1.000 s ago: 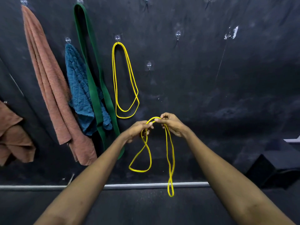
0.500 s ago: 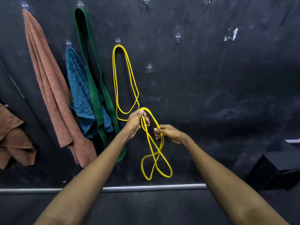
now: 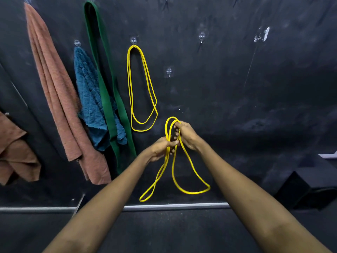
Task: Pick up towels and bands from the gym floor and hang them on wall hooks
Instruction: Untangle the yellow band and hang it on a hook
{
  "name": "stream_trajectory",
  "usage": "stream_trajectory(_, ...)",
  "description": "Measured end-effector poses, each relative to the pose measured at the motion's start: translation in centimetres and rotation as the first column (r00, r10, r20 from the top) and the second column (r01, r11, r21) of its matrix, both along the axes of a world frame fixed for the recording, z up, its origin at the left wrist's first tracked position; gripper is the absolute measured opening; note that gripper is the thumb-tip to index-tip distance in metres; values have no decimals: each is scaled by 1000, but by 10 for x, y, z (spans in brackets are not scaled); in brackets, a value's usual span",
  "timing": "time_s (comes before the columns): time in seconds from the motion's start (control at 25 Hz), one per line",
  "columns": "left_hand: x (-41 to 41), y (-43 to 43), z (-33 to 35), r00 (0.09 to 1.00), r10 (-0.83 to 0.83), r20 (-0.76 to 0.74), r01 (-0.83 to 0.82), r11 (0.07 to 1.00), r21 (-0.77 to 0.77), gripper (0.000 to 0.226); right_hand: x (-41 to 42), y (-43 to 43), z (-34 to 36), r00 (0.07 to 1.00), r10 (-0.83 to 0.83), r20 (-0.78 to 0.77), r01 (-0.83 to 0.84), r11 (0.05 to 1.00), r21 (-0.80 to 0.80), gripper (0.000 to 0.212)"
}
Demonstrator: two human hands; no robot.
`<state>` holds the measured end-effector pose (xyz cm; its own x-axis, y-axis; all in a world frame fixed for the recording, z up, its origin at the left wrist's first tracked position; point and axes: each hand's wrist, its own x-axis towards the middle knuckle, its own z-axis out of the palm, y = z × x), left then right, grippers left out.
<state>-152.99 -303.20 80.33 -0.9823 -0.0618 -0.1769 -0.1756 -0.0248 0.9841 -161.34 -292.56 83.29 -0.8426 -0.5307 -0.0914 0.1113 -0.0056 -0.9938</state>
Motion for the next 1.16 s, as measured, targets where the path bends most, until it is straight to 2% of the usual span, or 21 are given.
stream_trajectory(0.08, -2, 4, 3, 1000, 3, 1, -3, 1000, 27, 9, 1, -3, 2, 1000, -16, -4, 15, 999, -40, 26)
stream_trajectory(0.2, -11, 0, 5, 984, 175, -10, -175, 984, -26, 23, 2, -2, 3, 999, 7, -31, -11, 994, -106, 9)
stream_trajectory(0.28, -16, -6, 9, 963, 268, -33, -268, 964, 8, 27, 3, 1, -5, 998, -4, -70, -1, 997, -73, 27)
stream_trajectory(0.36, -20, -13, 15, 940, 337, -51, -332, 939, 93, 29, 0, 8, -34, 991, -12, -132, 20, 998, 59, 44)
stream_trajectory(0.48, -24, -25, 32, 907, 417, -49, -403, 897, 183, 29, 0, 20, -91, 985, 83, -154, -24, 936, 351, 27)
stream_trajectory(0.56, -25, -31, 45, 918, 395, -25, -376, 890, 259, 28, -1, 27, -118, 979, 163, -122, -92, 887, 453, 50)
stream_trajectory(0.6, -24, -32, 51, 932, 363, -17, -343, 894, 289, 27, -1, 29, -125, 977, 194, -91, -132, 880, 456, 61)
stream_trajectory(0.64, -23, -32, 56, 944, 329, -15, -309, 901, 306, 27, 4, 31, -123, 976, 212, -51, -171, 890, 423, 64)
stream_trajectory(0.76, -20, -29, 68, 966, 258, -31, -233, 912, 338, 24, 4, 31, -120, 966, 258, -39, -222, 891, 395, 46)
stream_trajectory(0.92, -14, -31, 77, 977, 202, -63, -161, 902, 402, 20, 9, 20, -117, 962, 265, -69, -218, 894, 391, 50)
stream_trajectory(0.96, -11, -33, 79, 978, 196, -75, -148, 897, 416, 19, 8, 17, -118, 959, 275, -70, -228, 894, 386, 44)
stream_trajectory(1.04, -6, -38, 83, 977, 185, -105, -120, 887, 445, 19, 10, 12, -117, 938, 341, -69, -289, 875, 388, 25)
stream_trajectory(1.16, -1, -46, 89, 974, 168, -152, -69, 859, 508, 18, 21, 8, -110, 892, 452, 23, -437, 845, 310, 19)
